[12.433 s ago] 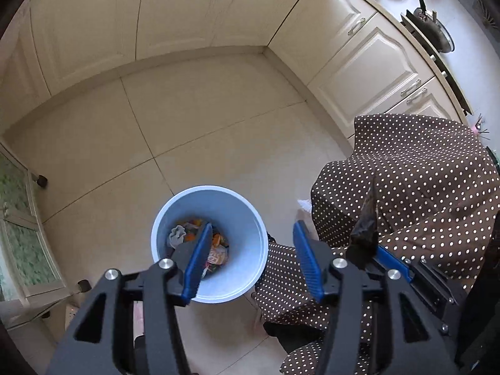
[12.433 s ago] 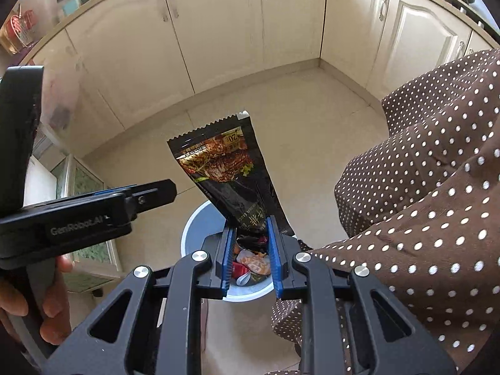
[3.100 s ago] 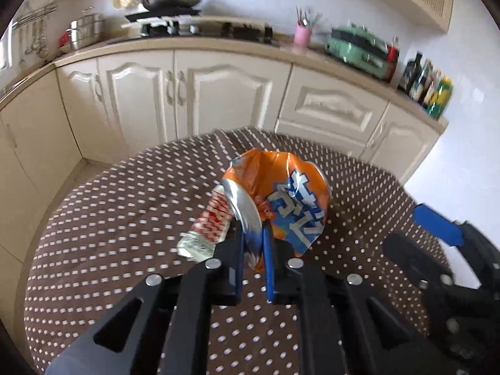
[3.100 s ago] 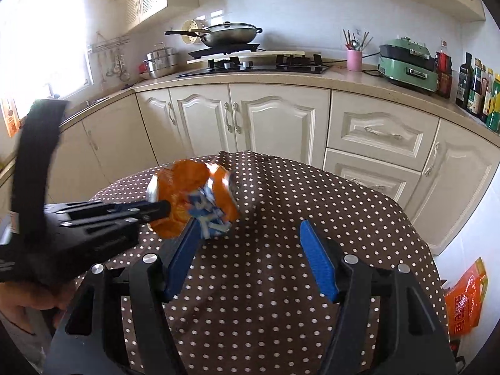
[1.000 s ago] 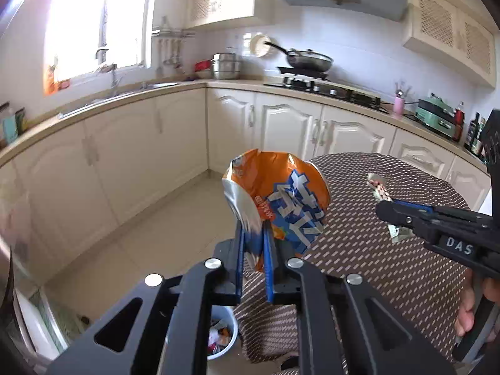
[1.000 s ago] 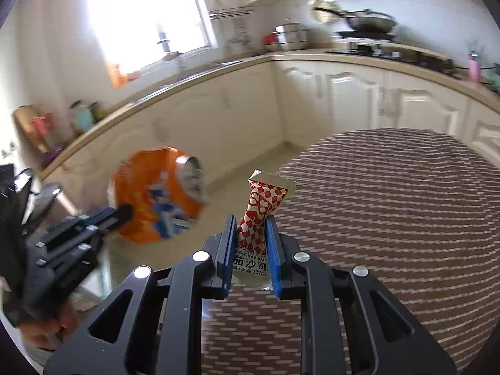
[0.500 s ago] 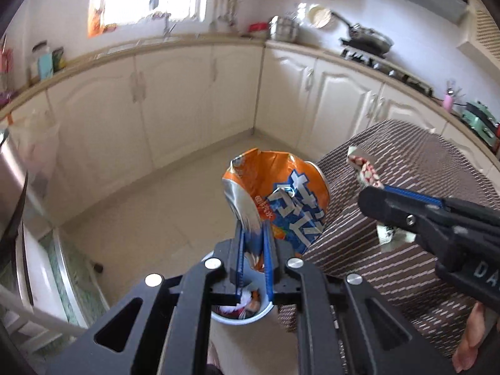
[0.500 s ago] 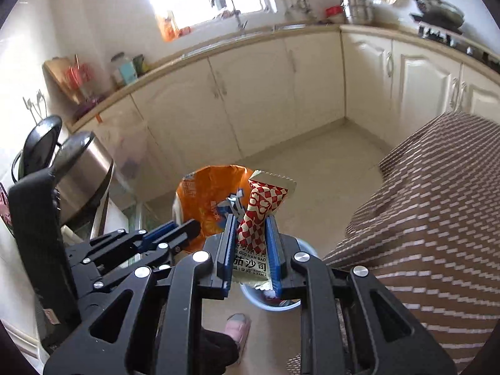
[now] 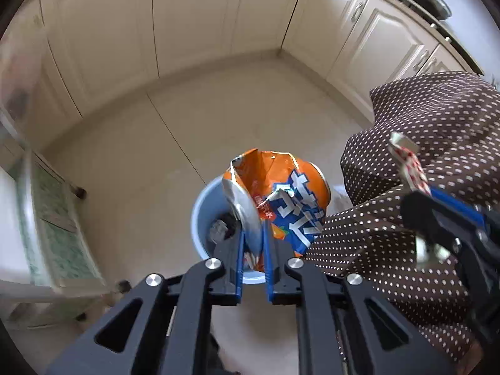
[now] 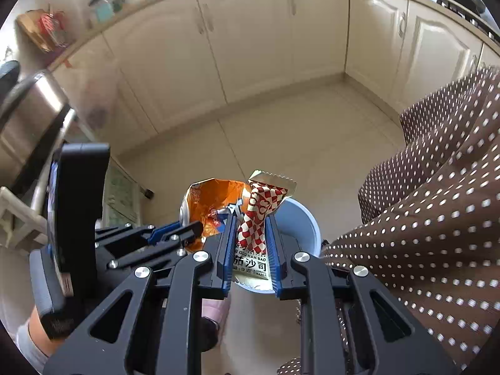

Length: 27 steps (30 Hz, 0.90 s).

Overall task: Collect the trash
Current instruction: 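Open both tools over the bucket to drop can and wrapper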

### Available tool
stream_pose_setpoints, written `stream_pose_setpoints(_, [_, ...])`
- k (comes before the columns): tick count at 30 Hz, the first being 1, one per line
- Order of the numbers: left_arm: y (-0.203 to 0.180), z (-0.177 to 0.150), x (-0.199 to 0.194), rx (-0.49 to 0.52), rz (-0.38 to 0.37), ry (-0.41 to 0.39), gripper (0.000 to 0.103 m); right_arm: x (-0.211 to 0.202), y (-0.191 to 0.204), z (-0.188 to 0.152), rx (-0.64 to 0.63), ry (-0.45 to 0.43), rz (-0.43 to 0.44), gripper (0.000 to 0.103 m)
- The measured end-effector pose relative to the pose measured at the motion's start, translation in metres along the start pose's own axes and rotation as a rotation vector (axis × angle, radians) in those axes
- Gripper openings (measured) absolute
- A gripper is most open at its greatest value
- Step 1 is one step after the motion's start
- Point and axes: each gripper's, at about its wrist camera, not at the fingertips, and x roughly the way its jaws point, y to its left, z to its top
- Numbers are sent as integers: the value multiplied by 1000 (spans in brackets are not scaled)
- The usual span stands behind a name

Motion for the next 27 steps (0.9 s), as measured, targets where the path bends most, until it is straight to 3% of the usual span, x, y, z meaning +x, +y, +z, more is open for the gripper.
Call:
stream_pose_setpoints(8, [-7,29,36,-7,-88,36,12,43,-14,-2,43,57,-40,18])
stream_pose_setpoints(10, [-9,35,35,3,-79,29,26,48,-15,-2,52,67,-39,18])
stream_pose_setpoints(14, [-5,33,27,4,-77,23,31,57,-16,-3,58,81,-38,18])
stream_pose_setpoints(19, [7,27,23,-33,-64,33,51,68,-15,-6,57,106,-29,18])
stream_pose_setpoints(27, [26,16,10,-72,-52,25,56,80,-14,-4,58,123,-27,18])
